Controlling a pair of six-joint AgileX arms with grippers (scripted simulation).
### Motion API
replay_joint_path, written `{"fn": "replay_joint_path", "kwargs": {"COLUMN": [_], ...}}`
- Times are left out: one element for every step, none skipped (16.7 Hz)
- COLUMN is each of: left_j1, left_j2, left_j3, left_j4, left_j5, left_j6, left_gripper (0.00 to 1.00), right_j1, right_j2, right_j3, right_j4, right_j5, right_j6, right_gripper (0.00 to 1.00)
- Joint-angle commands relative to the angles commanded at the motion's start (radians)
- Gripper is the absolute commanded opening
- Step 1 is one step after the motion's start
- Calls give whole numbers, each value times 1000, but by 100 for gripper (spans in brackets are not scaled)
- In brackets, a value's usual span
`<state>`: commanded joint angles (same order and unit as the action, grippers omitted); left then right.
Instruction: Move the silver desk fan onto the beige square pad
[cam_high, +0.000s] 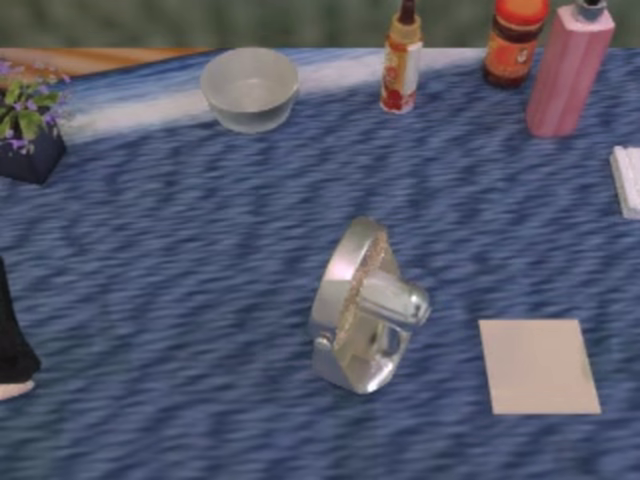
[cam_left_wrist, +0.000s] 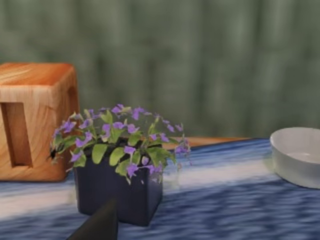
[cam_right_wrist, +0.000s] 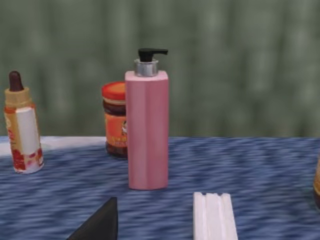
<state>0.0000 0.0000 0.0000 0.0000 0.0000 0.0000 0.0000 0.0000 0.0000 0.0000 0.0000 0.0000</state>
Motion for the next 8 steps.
{"fn": "replay_joint_path", "kwargs": {"left_j1": [0, 0, 0, 0, 0, 0, 0, 0], "left_j2": [0, 0, 0, 0, 0, 0, 0, 0], "left_j3": [0, 0, 0, 0, 0, 0, 0, 0], "left_j4": [0, 0, 0, 0, 0, 0, 0, 0], "left_j5": [0, 0, 0, 0, 0, 0, 0, 0], "left_j6": [0, 0, 0, 0, 0, 0, 0, 0], "left_gripper": [100, 100, 100, 100, 100, 100, 100, 100], "right_j1": [0, 0, 2, 7, 14, 23, 34, 47], "right_j2": [0, 0, 9, 28, 56, 94, 141, 194], "right_j3": [0, 0, 5, 16, 33, 57, 89, 128], "right_j4": [0, 0, -8, -25, -50, -84, -125, -170], "right_j5": [0, 0, 1, 4, 8, 14, 21, 28], "right_j6": [0, 0, 1, 4, 8, 15, 26, 39], "right_gripper": [100, 100, 100, 100, 100, 100, 100, 100]}}
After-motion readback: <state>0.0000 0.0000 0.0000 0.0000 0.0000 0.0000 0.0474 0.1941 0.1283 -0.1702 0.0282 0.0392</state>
